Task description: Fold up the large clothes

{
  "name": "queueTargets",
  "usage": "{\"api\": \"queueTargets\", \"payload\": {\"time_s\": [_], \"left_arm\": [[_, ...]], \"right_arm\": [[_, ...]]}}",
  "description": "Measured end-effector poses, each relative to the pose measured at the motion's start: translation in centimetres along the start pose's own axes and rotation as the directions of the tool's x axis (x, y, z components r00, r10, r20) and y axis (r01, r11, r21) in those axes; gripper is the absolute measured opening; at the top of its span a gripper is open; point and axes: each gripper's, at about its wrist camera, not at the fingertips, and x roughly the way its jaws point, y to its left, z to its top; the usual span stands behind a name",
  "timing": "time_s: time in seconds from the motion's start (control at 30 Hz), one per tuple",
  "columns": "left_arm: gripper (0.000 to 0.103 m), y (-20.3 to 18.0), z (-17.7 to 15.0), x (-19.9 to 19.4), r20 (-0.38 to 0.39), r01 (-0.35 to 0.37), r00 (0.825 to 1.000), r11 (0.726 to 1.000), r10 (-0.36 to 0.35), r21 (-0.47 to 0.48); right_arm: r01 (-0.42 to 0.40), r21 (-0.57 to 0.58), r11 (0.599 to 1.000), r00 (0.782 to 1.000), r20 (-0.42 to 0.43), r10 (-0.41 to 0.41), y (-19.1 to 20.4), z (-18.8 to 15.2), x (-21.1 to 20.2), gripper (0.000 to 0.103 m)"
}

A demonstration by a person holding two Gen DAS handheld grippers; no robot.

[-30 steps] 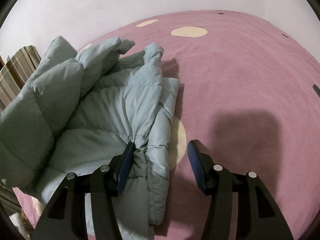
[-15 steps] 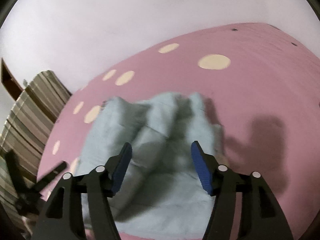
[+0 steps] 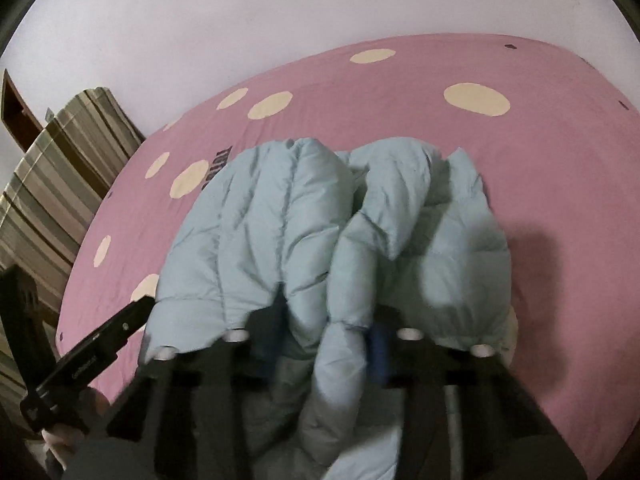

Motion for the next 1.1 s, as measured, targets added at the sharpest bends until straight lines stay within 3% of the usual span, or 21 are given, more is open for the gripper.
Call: {"api": "queueTargets", "payload": {"time_s": [0.1,0.37,0.57,0.8,1.1], "left_arm": [[0.060,-0.8,0.2,0.0,0.004,0.017,1.000,1.000,-0.017,0.026],[0.061,-4.2,-0.1,2.1,-0.029,0.039,0.999,0.994,-0.037,0.104],[0.062,-6.6,-0.8,5.0,-0.090,-0.006,0.996,0.983,0.023,0.182],[0.063,-6.9,-1.7,8.5,-0.146,-0.032,0.987,0.978,0.063,0.208],[0.061,-7.0,-1.7,6.0,-0.105,-0.039,0.993,0.980,0.061,0.195]], "right_arm": [[0.022,-0.029,0.999,1.000,0.020,-0.021,-0.4,0.1,-0.8,0.013],[0.088,0.013,0.996,0.996,0.012,-0.088,-4.8,-0.2,-0.7,0.013],[0.102,0.029,0.994,0.993,-0.056,-0.100,-7.5,-1.0,2.6,0.013],[0.141,0.000,0.990,0.989,-0.049,-0.141,-7.8,-1.7,4.4,0.011],[0.108,0.037,0.994,0.994,-0.013,-0.107,-8.2,-1.7,2.2,0.017]]}}
